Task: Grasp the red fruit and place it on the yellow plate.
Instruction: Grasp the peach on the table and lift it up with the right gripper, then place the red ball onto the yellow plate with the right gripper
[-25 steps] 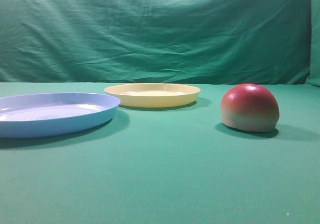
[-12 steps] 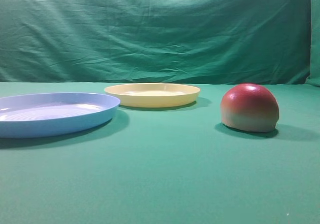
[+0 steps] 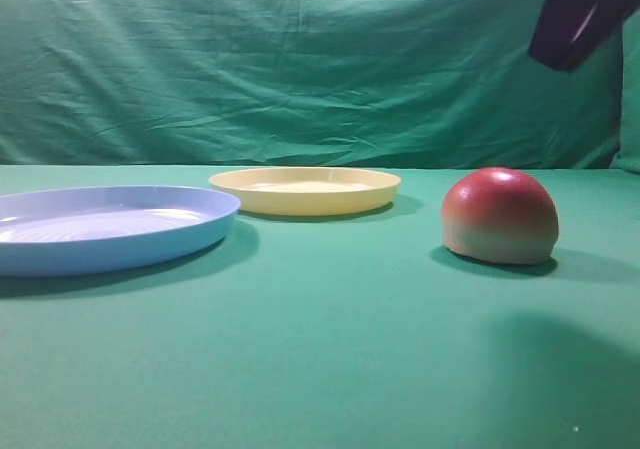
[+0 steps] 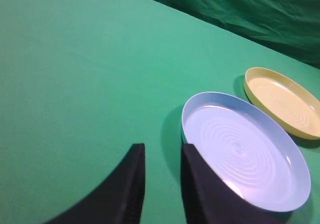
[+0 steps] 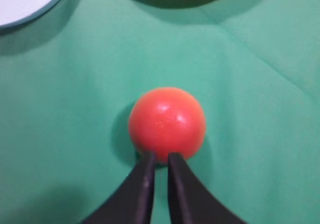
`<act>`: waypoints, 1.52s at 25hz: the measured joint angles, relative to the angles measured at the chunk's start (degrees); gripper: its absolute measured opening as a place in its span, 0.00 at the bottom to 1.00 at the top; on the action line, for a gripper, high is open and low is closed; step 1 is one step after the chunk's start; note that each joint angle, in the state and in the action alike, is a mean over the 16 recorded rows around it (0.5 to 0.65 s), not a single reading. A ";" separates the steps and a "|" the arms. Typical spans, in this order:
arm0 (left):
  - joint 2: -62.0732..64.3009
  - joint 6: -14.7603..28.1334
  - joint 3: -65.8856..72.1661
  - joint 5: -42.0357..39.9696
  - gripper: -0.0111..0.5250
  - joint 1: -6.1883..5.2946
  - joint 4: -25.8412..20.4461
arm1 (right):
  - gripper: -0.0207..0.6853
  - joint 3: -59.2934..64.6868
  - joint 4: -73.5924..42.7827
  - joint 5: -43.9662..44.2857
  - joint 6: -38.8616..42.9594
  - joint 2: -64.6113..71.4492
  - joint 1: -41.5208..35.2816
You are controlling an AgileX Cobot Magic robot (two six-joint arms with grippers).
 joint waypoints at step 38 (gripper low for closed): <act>0.00 0.00 0.00 0.00 0.31 0.00 0.00 | 0.43 -31.16 0.55 -4.40 -1.22 22.76 3.76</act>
